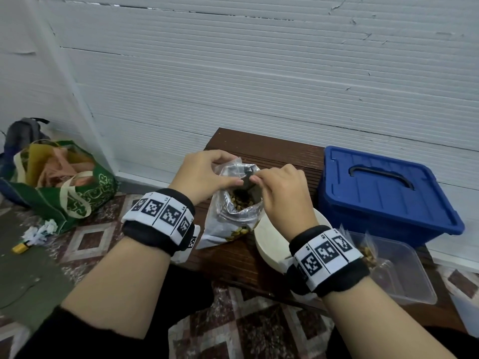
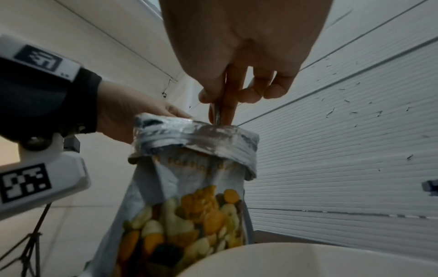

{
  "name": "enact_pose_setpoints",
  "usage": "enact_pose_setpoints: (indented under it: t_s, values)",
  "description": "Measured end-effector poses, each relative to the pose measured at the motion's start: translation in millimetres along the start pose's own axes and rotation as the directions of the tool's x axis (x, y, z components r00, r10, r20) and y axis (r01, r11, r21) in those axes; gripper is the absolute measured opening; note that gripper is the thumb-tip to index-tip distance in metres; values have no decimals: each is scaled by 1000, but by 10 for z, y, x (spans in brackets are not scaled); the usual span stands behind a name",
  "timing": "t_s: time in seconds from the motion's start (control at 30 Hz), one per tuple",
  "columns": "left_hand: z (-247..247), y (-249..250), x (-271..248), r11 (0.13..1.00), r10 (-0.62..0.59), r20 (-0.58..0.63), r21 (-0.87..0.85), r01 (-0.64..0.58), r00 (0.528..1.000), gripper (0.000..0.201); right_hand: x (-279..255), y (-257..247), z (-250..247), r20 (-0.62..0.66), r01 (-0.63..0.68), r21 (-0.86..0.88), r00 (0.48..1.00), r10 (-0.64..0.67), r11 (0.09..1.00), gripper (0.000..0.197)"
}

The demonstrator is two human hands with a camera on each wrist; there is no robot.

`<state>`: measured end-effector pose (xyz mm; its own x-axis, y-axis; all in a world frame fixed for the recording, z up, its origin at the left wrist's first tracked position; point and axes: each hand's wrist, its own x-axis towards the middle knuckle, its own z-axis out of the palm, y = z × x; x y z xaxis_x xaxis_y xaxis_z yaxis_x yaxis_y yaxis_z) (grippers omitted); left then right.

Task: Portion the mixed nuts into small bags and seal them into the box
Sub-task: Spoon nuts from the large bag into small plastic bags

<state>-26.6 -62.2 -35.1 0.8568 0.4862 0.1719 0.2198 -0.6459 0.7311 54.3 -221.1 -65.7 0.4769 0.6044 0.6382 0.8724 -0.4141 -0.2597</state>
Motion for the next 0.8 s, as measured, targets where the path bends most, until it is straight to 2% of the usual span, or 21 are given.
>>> enact_pose_setpoints:
  t_s: [0.13,0.23,0.33,0.43,0.6,0.7,0.8]
  values:
    - [8,4,-2,1000,-10,-5,4,10,1000,47,11,-1,16,60,-139,144,989,132,980,30]
    - [10,12,-2,1000,-22,-1,2,22,1000,46,4,9,-16,51,-262,263,965,258,928,28]
    - [14,25,5,1000,-28,3,4,28,1000,51,7,27,-42,70,-434,365,895,440,824,33]
    - [0,52,6,999,-27,12,23,27,1000,53,21,49,-71,100,-557,394,816,569,731,35]
    - [-78,71,-10,1000,-15,-4,26,15,1000,55,106,115,-169,82,-658,459,700,709,596,38]
    - [-147,76,-18,997,19,-12,73,-18,1000,58,155,164,-261,74,-684,480,655,752,548,39]
    - [-202,67,-27,998,1,-19,59,0,1000,60,198,227,-356,57,-696,497,622,781,518,41]
